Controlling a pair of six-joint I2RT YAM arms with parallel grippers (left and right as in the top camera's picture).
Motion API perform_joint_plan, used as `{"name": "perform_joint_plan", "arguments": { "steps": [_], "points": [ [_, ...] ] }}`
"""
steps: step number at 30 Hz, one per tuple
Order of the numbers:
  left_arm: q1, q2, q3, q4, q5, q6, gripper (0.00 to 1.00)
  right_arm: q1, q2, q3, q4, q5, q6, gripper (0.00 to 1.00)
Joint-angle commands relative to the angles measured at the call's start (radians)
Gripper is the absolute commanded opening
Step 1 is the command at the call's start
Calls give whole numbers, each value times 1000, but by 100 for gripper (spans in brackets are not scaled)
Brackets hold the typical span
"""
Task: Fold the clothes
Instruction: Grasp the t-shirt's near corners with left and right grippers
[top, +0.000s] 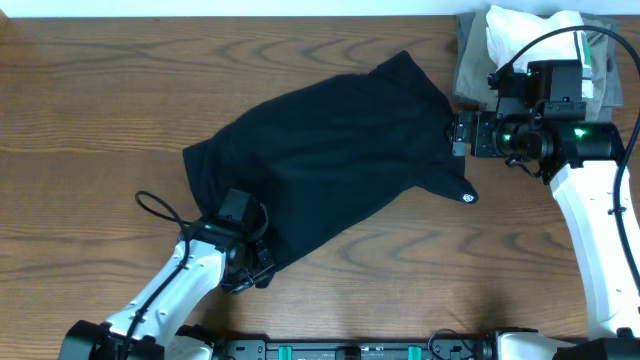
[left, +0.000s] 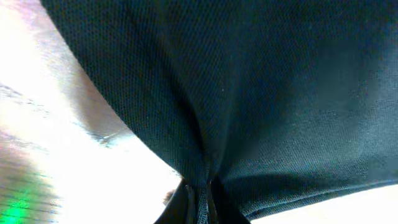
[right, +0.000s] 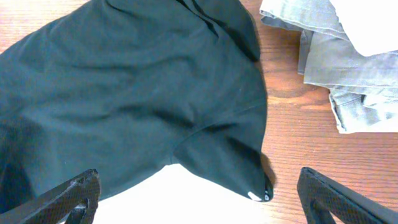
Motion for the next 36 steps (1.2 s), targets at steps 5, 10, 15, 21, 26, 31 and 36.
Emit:
{"name": "perform_joint_plan", "arguments": {
  "steps": [5,10,15,21,26,31,36],
  "points": [
    [4,21,85,-32,-8,111,6,4,16,1,-23,42,12,99],
    [74,18,176,-63,-77,194,6,5,93,0,-45,72,12,99],
    [212,18,224,-58,-86,281,6,5,196,0,-63,86,12,95],
    [395,18,266,-37,-86,373,6,5,304,0,-70,94,13,91],
    [494,18,267,3,-86,396,6,13,367,0,-78,92,24,86],
    [522,18,267,40,-85,395,6,53,394,-6,-89,63,31,73],
    [522,18,267,44,-86,395,6,118,394,-24,-129,63,47,60]
  ]
}}
